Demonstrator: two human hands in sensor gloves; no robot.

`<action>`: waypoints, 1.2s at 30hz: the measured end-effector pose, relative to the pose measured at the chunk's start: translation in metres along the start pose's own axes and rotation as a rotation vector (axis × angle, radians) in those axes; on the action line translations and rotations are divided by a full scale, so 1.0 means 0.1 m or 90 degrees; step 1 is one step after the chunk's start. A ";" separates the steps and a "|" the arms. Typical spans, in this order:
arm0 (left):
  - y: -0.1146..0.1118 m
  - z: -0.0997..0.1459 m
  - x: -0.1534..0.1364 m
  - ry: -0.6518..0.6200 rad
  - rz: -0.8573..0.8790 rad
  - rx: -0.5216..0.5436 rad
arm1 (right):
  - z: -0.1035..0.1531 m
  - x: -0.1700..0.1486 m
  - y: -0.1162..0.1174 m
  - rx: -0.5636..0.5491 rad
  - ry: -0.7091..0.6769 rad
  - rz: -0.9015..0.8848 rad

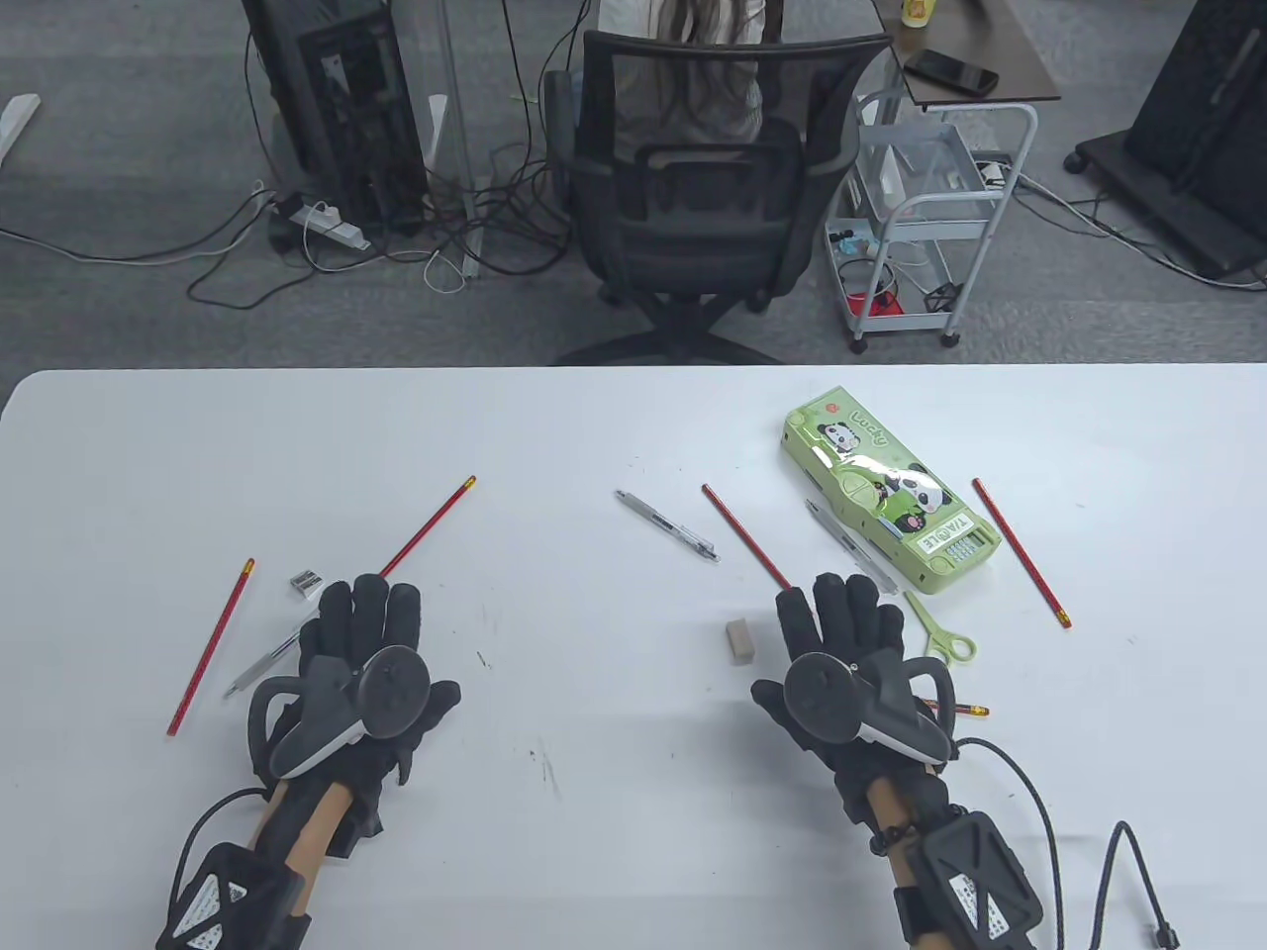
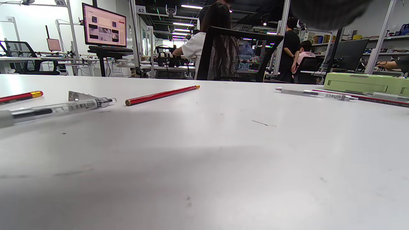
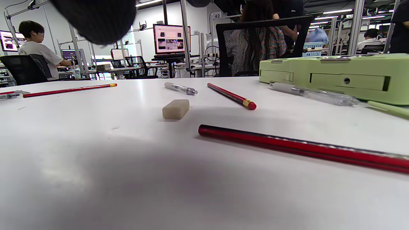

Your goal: Organize multifunction pencil case

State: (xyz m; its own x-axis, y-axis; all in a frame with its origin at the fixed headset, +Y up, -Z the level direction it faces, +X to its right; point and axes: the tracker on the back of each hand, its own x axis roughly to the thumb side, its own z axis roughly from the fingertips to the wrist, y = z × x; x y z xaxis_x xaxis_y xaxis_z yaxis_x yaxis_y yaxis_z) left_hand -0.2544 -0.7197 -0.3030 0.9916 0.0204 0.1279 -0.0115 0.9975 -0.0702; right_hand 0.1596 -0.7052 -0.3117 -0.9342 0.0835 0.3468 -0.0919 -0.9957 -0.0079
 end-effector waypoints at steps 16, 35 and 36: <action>0.07 0.02 -0.02 -0.006 0.029 0.025 | 0.04 -0.26 -0.14 -0.016 0.074 -0.049; 0.07 -0.01 -0.14 0.035 0.027 0.010 | -1.11 -1.67 -0.48 0.116 0.265 -0.066; 0.06 -0.02 -0.14 0.037 0.025 0.008 | -1.15 -1.71 -0.45 0.126 0.263 -0.066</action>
State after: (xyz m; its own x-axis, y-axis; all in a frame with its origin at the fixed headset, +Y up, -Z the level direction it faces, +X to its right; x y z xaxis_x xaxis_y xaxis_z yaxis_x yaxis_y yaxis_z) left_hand -0.2686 -0.7140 -0.3071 0.9962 0.0552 0.0676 -0.0511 0.9968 -0.0609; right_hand 0.2833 -0.6700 -0.4785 -0.9861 0.1522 -0.0661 -0.1626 -0.9662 0.2002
